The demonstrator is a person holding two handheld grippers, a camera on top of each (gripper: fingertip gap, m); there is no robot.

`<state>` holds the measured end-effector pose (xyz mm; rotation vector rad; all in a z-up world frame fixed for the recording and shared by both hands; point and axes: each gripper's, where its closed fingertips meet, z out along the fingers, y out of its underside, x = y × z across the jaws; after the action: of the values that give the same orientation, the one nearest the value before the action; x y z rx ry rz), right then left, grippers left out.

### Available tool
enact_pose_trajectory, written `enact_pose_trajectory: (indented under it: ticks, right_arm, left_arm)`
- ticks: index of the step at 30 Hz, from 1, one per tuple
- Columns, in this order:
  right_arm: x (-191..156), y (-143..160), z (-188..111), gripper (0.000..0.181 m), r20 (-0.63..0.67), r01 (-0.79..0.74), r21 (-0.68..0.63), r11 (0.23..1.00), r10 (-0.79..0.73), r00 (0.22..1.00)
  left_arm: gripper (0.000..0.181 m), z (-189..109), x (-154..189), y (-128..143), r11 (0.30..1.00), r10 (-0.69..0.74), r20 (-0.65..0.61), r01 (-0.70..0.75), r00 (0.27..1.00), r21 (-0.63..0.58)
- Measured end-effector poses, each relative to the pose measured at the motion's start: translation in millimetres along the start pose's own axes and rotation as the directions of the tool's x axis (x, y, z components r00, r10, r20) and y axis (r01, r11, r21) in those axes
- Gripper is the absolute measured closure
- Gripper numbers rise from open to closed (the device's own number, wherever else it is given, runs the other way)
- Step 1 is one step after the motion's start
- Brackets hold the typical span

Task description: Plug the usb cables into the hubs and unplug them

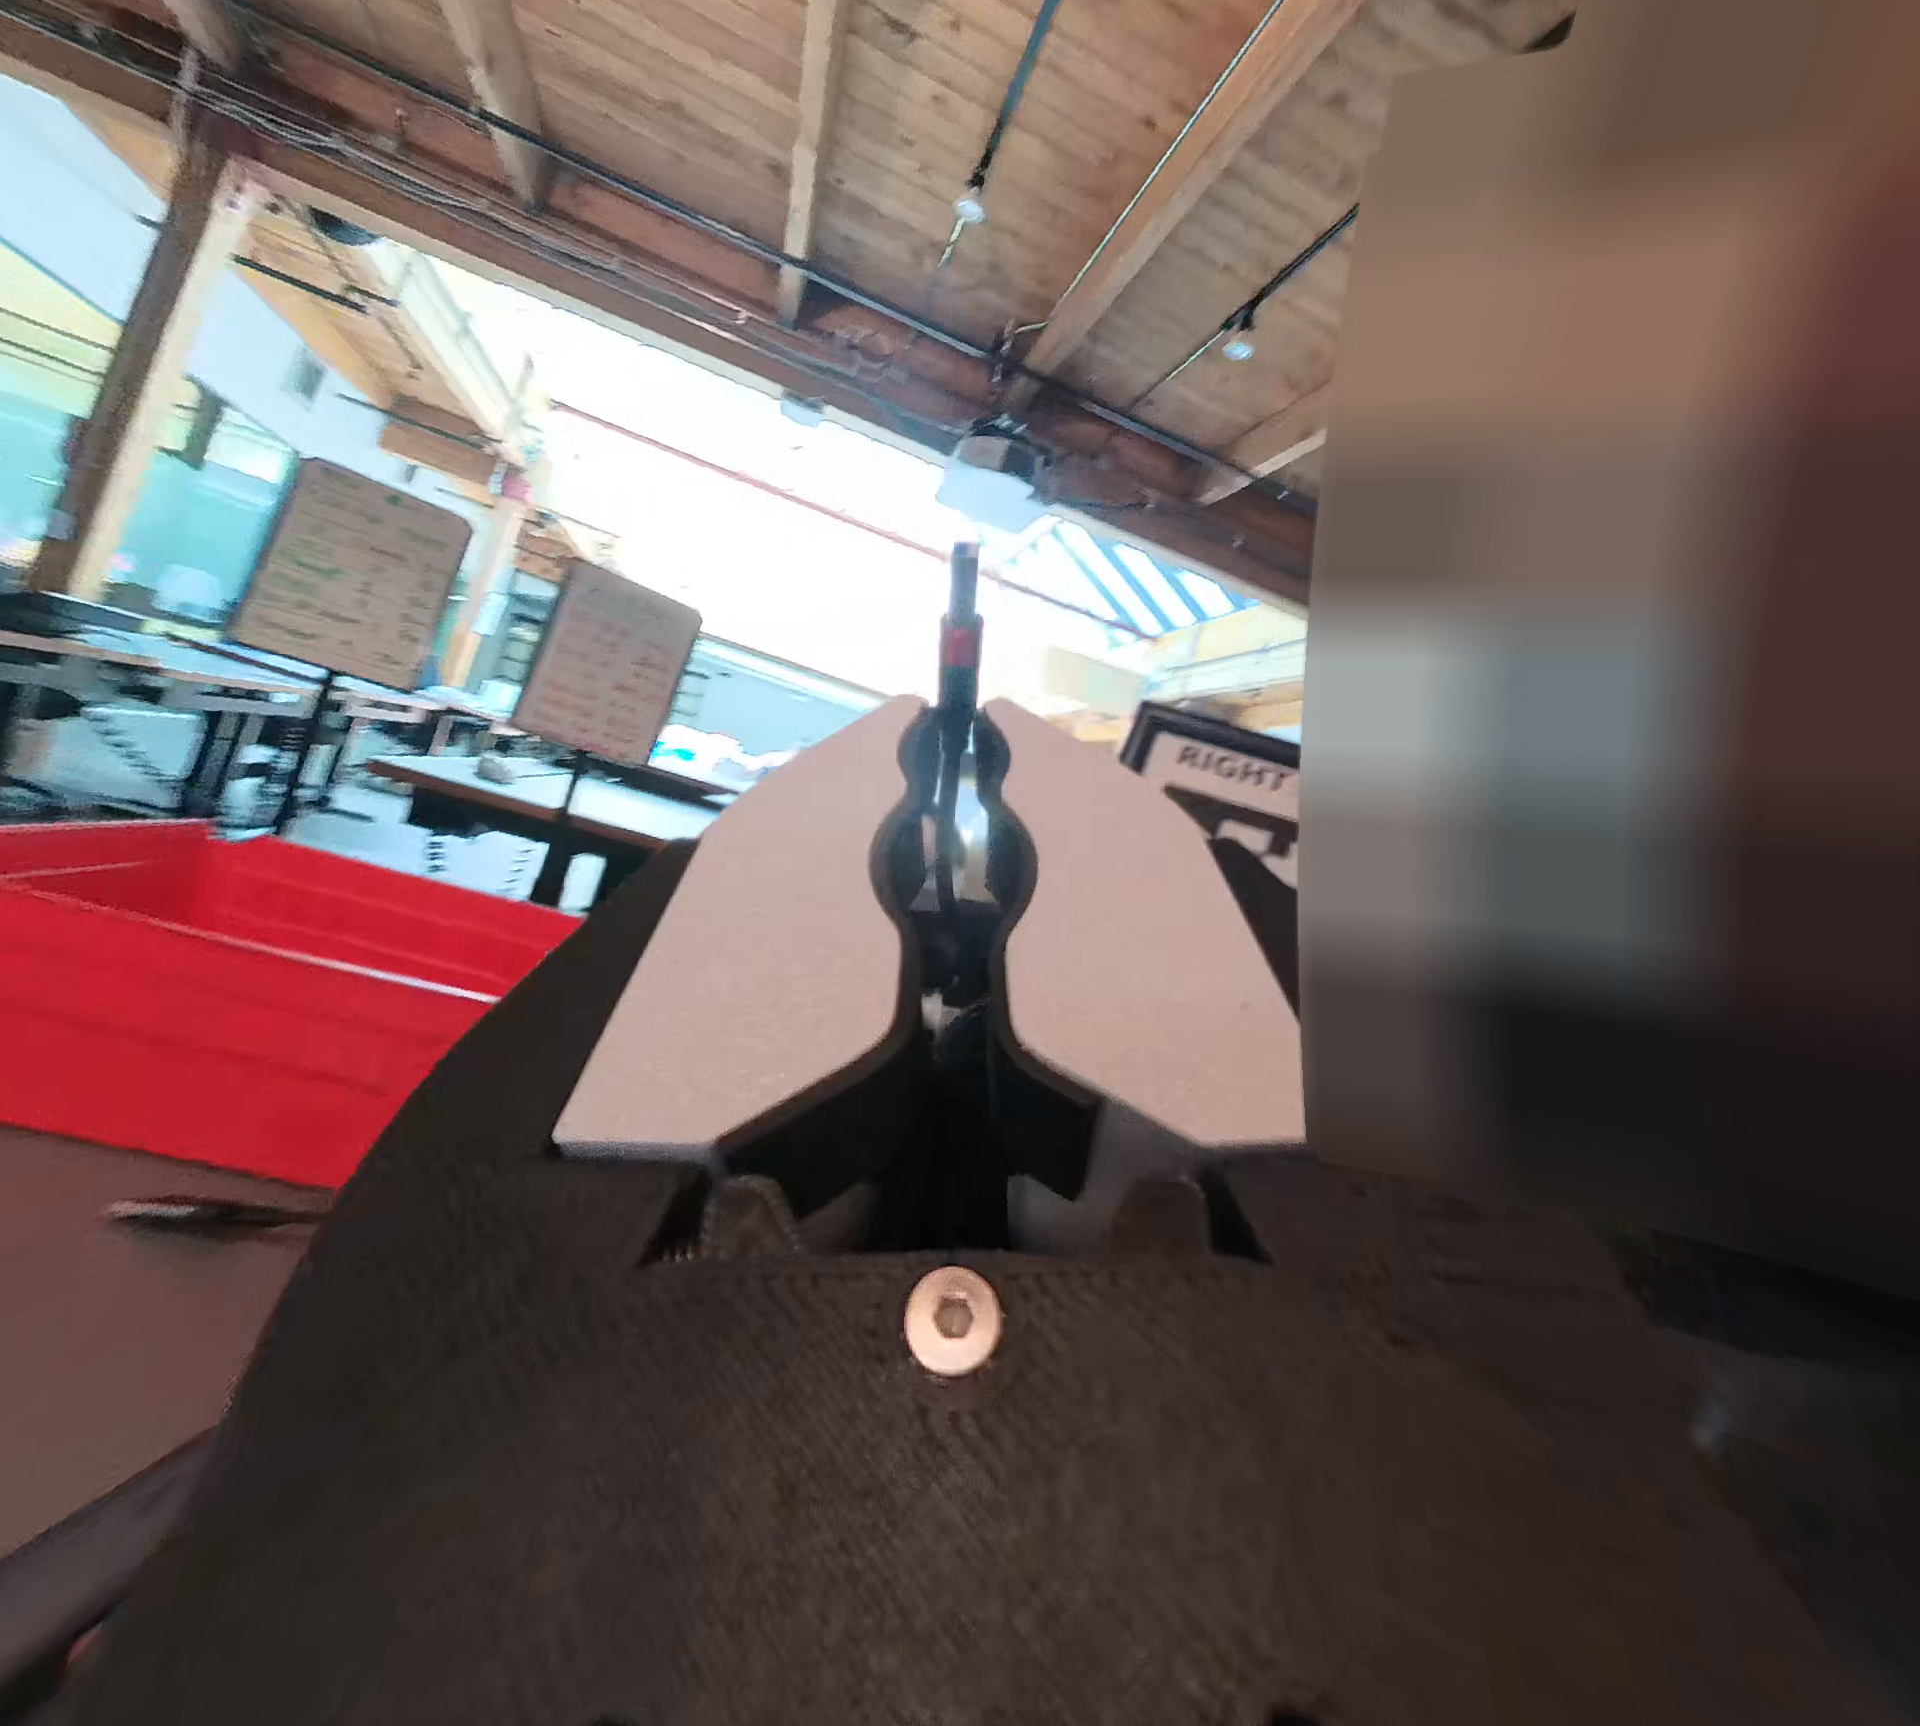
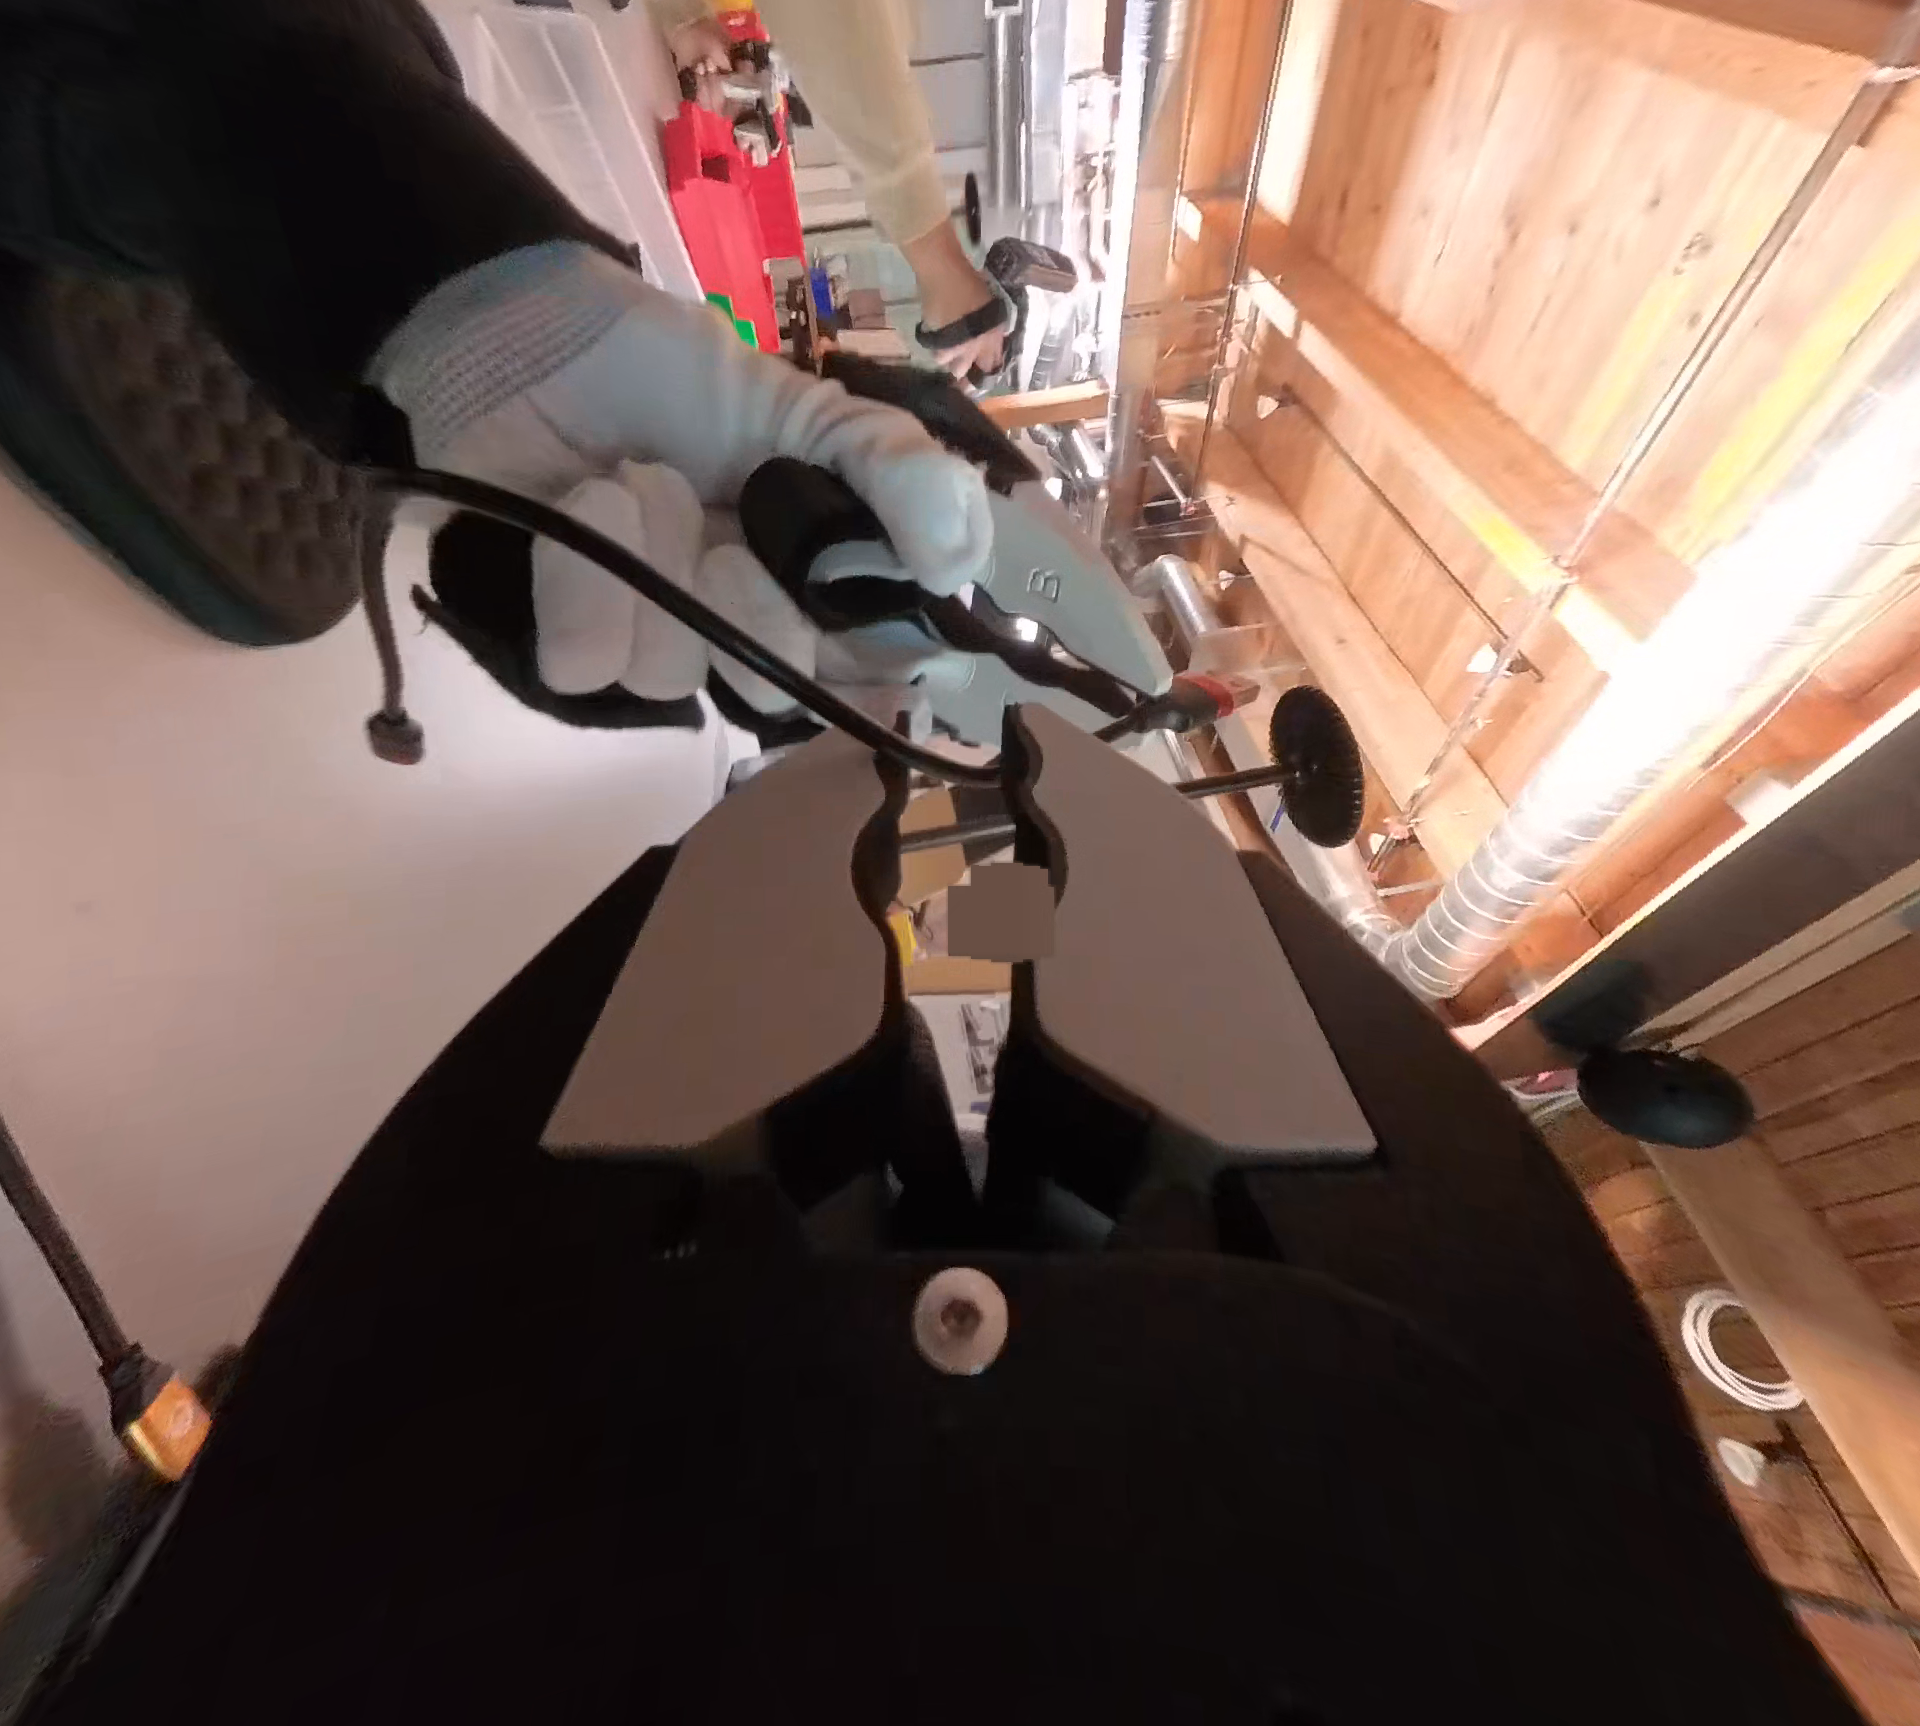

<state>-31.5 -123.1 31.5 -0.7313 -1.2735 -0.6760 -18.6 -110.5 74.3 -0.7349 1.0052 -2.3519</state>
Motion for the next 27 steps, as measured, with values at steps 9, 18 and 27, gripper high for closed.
enact_pose_trajectory:
  ticks: [9, 18, 27]
  right_arm:
    - [-6.9, 37.5, -23.3, 0.141, 0.215, -0.376, -0.193, 0.906, 0.413, 0.885]
    - [30.4, 42.4, -31.5, 0.181, 0.079, -0.528, -0.042, 0.848, 0.529, 0.845]
    - [67.4, 47.1, -40.4, 0.181, -0.197, -0.395, 0.030, 0.918, 0.393, 0.898]
  left_arm:
    - [0.177, -12.7, -33.3, 7.0, 0.679, 0.725, 0.272, -0.594, 0.632, -0.431]
    - [0.179, -5.7, -37.7, 18.7, 0.617, 0.783, 0.293, -0.626, 0.548, -0.478]
    - [0.163, -7.9, -43.8, 28.0, 0.978, 0.098, 0.275, -0.041, 0.957, -0.205]
